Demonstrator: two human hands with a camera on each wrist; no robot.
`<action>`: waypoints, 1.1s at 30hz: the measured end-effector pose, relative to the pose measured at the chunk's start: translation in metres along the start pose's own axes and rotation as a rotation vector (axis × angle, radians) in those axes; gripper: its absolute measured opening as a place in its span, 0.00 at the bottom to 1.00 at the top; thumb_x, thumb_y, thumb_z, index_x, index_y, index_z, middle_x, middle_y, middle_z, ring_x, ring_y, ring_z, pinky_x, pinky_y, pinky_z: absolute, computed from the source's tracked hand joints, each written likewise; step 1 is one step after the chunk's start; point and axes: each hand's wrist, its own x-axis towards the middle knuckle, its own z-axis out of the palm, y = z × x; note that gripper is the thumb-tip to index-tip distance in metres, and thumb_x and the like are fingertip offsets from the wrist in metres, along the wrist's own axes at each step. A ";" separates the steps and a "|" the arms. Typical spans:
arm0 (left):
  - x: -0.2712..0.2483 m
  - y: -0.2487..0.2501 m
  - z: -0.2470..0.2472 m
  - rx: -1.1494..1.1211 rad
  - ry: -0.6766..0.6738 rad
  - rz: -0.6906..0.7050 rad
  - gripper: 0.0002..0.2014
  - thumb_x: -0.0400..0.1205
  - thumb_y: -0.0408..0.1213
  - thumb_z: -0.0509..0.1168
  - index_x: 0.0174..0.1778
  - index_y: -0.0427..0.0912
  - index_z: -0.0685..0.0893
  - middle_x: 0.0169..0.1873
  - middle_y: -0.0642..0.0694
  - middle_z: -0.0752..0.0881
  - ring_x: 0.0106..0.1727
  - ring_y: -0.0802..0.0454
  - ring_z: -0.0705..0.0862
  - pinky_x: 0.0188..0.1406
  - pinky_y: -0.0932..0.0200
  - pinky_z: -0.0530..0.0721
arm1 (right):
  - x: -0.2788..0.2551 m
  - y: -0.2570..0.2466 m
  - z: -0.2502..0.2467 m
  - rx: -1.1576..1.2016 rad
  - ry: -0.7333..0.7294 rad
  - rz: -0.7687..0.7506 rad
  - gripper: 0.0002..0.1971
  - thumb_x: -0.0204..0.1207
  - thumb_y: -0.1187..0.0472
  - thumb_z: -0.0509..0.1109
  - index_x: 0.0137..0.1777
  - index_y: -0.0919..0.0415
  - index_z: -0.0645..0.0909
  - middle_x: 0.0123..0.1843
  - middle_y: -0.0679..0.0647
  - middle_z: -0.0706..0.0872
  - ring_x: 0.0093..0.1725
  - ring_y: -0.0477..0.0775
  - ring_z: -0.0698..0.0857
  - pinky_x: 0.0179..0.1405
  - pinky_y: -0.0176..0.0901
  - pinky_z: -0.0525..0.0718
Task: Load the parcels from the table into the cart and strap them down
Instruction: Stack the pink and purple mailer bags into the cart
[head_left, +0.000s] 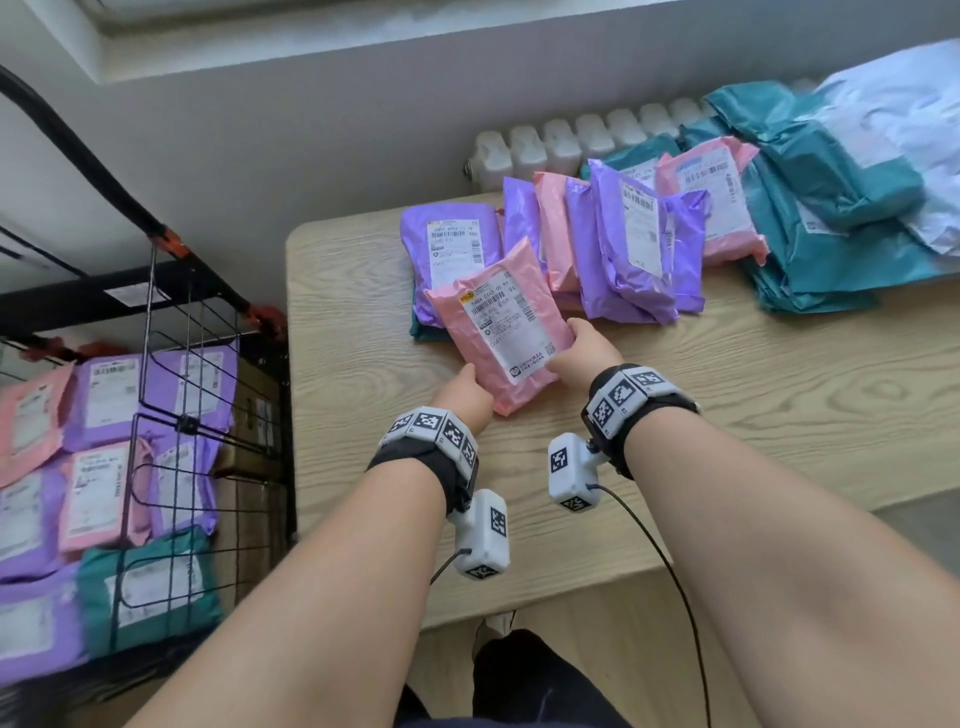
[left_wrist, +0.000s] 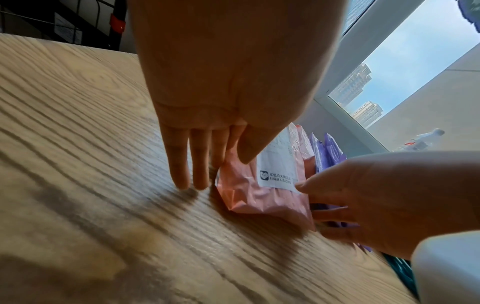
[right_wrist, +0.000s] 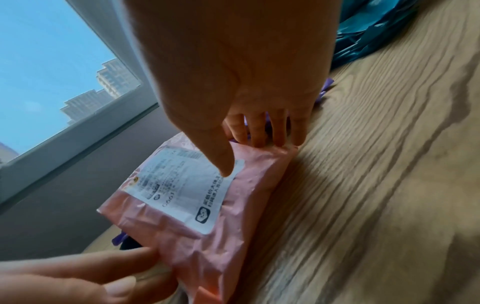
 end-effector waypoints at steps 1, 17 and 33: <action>-0.001 0.001 0.002 -0.022 -0.006 -0.003 0.23 0.79 0.32 0.56 0.72 0.44 0.72 0.64 0.40 0.82 0.61 0.38 0.82 0.61 0.49 0.81 | 0.002 0.000 0.002 -0.018 -0.007 -0.008 0.26 0.68 0.63 0.67 0.68 0.58 0.72 0.65 0.59 0.82 0.66 0.65 0.80 0.68 0.54 0.77; -0.025 -0.040 -0.014 -0.210 0.288 0.062 0.07 0.76 0.37 0.68 0.49 0.43 0.86 0.45 0.47 0.89 0.49 0.45 0.87 0.48 0.57 0.83 | -0.031 -0.014 0.027 0.112 -0.010 -0.036 0.07 0.69 0.69 0.66 0.38 0.58 0.82 0.33 0.53 0.81 0.39 0.57 0.81 0.38 0.42 0.77; -0.123 -0.265 -0.195 -0.267 0.533 0.017 0.07 0.82 0.39 0.64 0.52 0.42 0.82 0.48 0.45 0.87 0.45 0.44 0.83 0.42 0.58 0.77 | -0.187 -0.196 0.218 0.257 -0.155 -0.168 0.05 0.71 0.66 0.72 0.41 0.56 0.81 0.48 0.58 0.89 0.48 0.58 0.88 0.49 0.52 0.87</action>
